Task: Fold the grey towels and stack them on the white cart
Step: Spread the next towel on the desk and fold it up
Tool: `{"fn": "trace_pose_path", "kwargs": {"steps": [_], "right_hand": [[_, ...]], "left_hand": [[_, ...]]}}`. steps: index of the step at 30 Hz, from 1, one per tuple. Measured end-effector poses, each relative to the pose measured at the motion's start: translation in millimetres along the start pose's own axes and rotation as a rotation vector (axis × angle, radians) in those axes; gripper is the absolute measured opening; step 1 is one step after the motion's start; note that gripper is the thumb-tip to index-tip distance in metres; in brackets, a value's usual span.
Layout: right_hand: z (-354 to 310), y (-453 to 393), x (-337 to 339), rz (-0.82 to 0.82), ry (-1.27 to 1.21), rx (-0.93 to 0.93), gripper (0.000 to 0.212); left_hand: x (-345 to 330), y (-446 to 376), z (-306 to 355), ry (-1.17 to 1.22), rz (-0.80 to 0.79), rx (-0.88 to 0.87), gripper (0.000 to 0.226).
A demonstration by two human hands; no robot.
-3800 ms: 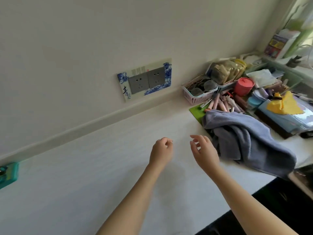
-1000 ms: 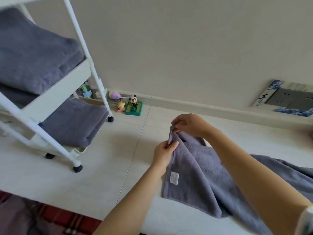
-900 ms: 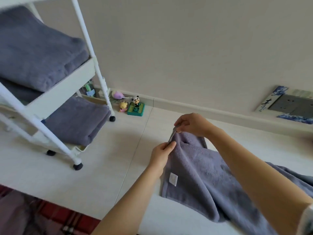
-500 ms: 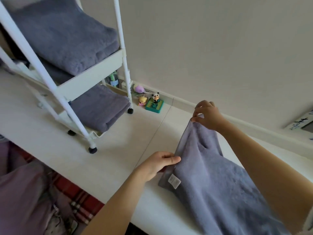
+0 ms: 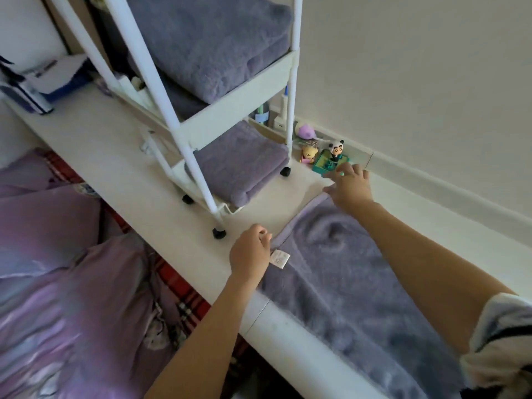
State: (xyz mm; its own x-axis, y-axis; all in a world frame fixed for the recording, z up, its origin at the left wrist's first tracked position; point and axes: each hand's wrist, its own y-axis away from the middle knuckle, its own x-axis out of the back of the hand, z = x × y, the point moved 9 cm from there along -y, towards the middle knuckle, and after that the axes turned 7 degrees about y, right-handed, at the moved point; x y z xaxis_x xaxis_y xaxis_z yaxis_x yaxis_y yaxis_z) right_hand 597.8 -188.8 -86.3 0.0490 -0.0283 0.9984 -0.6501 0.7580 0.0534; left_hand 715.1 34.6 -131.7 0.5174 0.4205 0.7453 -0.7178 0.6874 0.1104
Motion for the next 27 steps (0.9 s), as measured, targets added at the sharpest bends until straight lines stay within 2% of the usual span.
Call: {"fn": "trace_pose_path", "kwargs": {"steps": [3, 7, 9, 11, 13, 15, 17, 19, 22, 24, 27], "right_hand": [[-6.9, 24.2, -44.8, -0.168, 0.011, -0.076, 0.033], [16.8, 68.2, -93.9, -0.337, 0.01, -0.225, 0.044], [23.0, 83.9, -113.5, -0.395, 0.069, -0.272, 0.056], [20.6, 92.6, -126.1, -0.435, 0.091, -0.294, 0.065], [18.7, 89.7, -137.8, -0.45, 0.073, -0.284, 0.07], [17.1, 77.4, -142.7, -0.461, 0.011, -0.238, 0.07], [16.8, 66.2, -139.7, -0.482, -0.098, -0.175, 0.063], [14.7, 62.1, -128.0, -0.421, -0.181, -0.13, 0.055], [44.0, 88.1, -99.1, -0.174, -0.096, -0.273, 0.046], [57.8, 115.2, -94.6, -0.126, -0.055, -0.366, 0.042], [70.5, 138.9, -97.6, -0.128, -0.028, -0.431, 0.041]], "left_hand": [[-20.6, 3.4, 0.9, -0.101, -0.045, -0.139, 0.025], [-66.4, 14.4, 11.3, -0.13, -0.234, -0.321, 0.034], [-99.0, 23.1, 13.4, -0.142, -0.401, -0.38, 0.048], [-121.6, 31.0, 4.1, -0.265, -0.521, -0.382, 0.066], [-131.3, 31.6, -5.5, -0.403, -0.512, -0.449, 0.08], [-121.8, 24.1, -11.7, -0.481, -0.419, -0.499, 0.078], [-114.0, 11.9, -20.4, -0.513, -0.41, -0.486, 0.075], [-106.6, 0.4, -33.2, -0.517, -0.467, -0.391, 0.07], [-99.6, -11.7, -7.8, -0.448, -0.403, -0.342, 0.069], [-109.8, -7.7, 20.9, -0.357, -0.396, -0.389, 0.066], [-144.3, 12.0, 57.3, -0.283, -0.493, -0.513, 0.065]]}}
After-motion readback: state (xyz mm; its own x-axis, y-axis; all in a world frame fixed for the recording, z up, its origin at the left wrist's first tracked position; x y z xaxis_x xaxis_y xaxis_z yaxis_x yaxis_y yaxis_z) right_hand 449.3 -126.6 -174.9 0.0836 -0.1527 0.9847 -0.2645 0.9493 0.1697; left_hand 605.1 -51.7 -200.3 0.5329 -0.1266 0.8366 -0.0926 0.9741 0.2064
